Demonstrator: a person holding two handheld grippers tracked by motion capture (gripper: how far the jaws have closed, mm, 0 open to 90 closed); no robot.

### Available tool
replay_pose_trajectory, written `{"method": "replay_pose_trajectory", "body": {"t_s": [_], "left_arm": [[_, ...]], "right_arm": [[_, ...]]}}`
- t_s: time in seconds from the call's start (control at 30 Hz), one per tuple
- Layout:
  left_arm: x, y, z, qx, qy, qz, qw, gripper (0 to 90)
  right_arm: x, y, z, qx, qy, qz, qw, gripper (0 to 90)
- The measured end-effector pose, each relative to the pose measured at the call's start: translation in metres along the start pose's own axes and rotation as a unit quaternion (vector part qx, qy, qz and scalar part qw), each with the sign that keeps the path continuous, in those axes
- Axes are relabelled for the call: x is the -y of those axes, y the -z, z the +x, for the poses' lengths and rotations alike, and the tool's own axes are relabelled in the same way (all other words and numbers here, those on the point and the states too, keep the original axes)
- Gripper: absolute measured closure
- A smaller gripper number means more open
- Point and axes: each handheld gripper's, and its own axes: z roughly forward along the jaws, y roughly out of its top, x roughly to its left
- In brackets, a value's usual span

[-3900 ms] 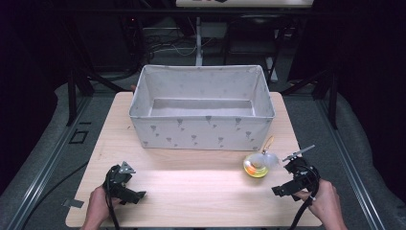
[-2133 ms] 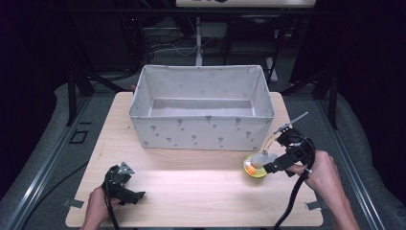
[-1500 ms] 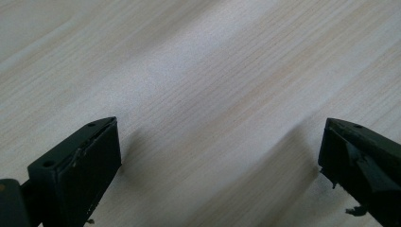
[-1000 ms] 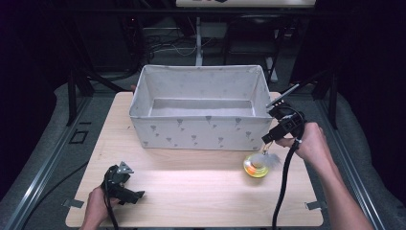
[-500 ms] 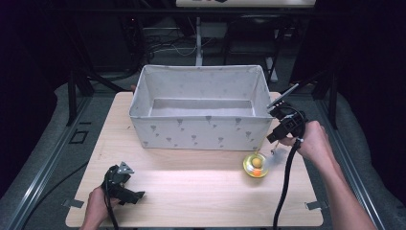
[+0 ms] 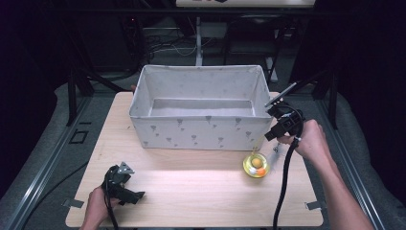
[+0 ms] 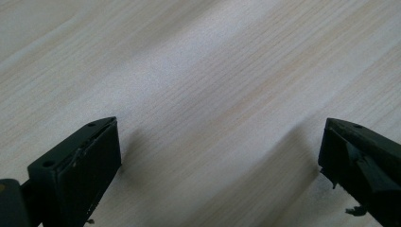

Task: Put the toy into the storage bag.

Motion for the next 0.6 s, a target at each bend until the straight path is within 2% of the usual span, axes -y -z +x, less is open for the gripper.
{"method": "replay_pose_trajectory", "body": {"t_s": [0.17,0.27,0.6], "left_arm": [[0.0,0.0001,-0.0001,0.0,0.0,0.0,1.0,0.3],[0.0001,0.0002,0.0,0.0,0.0,0.0,1.0,0.3],[-0.0001,0.0005,0.0003,-0.002,0.0,-0.002,1.0,0.3]], "right_arm": [[0.0005,0.0009,0.001,-0.003,-0.001,-0.013,0.9999,84.6],[0.0,0.0008,0.0019,-0.003,0.005,-0.012,0.9999,87.3],[-0.001,0.0024,0.0044,-0.006,0.013,-0.017,0.9998,87.9]]}}
